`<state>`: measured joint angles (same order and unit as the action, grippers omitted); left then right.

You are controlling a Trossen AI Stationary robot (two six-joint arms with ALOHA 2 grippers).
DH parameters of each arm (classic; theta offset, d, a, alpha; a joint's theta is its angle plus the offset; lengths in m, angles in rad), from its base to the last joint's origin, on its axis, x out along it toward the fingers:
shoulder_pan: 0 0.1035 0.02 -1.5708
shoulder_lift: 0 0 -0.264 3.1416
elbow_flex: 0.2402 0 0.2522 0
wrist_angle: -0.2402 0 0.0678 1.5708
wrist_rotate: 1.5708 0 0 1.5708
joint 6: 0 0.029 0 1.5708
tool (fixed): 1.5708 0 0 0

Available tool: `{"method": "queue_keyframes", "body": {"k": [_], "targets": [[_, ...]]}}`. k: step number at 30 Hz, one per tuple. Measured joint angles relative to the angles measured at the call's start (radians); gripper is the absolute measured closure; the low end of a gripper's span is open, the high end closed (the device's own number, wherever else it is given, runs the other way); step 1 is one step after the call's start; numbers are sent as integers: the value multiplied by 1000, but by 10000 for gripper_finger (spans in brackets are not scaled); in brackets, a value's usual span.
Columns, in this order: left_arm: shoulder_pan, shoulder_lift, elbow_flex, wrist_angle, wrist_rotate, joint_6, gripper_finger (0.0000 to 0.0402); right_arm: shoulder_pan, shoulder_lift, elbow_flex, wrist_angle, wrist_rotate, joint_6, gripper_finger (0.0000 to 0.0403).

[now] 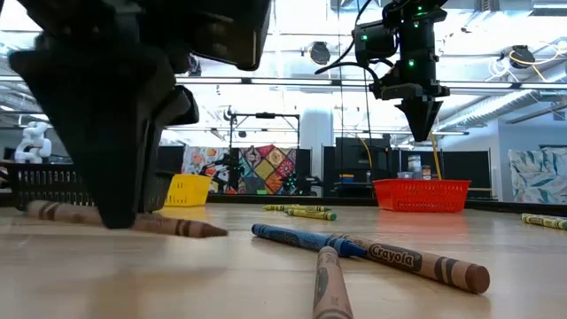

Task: Sort crayons
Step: Put the brown crayon into the yellow bin

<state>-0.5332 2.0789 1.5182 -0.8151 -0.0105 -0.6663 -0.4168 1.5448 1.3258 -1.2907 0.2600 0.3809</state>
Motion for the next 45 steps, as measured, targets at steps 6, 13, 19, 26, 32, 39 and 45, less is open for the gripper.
{"method": "queue_keyframes", "body": {"k": [6, 13, 19, 26, 32, 39, 45], "targets": [[0, -2, 44, -101, -42, 47, 400, 0, 0, 0, 0, 0, 0, 321], [12, -55, 45, -176, -93, 76, 398, 0, -1, 0, 0, 0, 0, 321], [32, -129, 45, -246, -164, 81, 400, 0, -1, 0, 6, 0, 0, 321], [36, -143, 45, -209, -135, 87, 401, 0, -1, -1, 6, 0, 0, 321], [34, -135, 45, -168, -110, 125, 401, 0, -1, -1, 8, 0, 14, 321], [36, -135, 45, -152, -32, 124, 401, 0, -1, -1, 7, 0, 25, 321], [37, -135, 45, -139, 45, 136, 396, 0, -1, -1, 7, 0, 26, 321]]}}
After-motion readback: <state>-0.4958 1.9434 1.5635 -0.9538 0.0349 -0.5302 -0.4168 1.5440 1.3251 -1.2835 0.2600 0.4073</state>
